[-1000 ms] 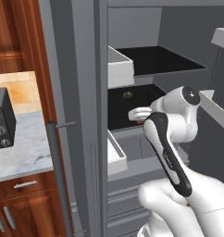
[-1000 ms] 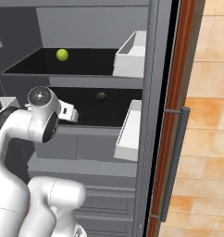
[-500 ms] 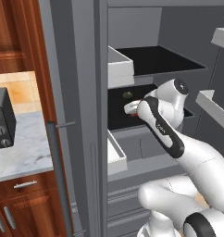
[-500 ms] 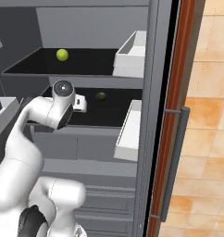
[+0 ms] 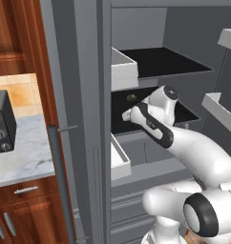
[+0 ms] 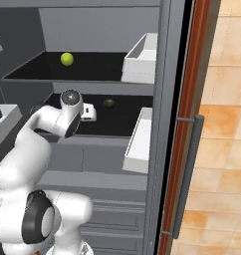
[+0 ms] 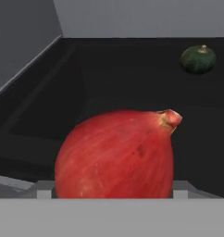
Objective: Place the onion in the correct fridge rack based on whether it is a fruit or vegetable. Finally, close the fridge door.
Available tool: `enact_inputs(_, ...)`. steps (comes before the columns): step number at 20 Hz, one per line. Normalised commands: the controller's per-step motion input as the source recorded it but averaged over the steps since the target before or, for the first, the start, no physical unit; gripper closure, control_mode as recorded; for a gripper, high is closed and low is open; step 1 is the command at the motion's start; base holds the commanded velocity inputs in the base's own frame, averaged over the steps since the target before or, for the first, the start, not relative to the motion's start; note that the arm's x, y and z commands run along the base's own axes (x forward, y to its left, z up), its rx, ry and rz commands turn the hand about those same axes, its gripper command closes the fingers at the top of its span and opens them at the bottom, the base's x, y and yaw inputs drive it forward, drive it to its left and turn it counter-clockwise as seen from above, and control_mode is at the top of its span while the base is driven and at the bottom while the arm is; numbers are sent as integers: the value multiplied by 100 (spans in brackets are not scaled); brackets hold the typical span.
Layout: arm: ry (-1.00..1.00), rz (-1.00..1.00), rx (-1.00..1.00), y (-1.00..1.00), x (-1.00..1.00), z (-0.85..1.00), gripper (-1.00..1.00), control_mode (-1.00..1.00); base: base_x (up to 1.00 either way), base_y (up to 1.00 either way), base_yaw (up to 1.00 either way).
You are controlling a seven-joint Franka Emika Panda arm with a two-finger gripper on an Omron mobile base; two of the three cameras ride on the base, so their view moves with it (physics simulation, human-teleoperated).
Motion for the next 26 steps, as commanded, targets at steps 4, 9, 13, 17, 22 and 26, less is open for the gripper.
enact_inputs(4,-2,-1,-6,17,75,0,100,-100,0,0,0)
enact_inputs(9,0,-2,-6,15,75,-15,100,-100,0,0,0)
enact_inputs(13,-2,-1,-7,6,66,-24,-100,-100,0,0,0)
enact_inputs(17,-1,0,-1,0,18,-2,-100,-100,0,0,0)
enact_inputs(22,-2,-3,0,-2,-29,2,-100,-100,0,0,0)
enact_inputs(26,-11,-5,0,-9,-63,21,-100,-100,0,0,0)
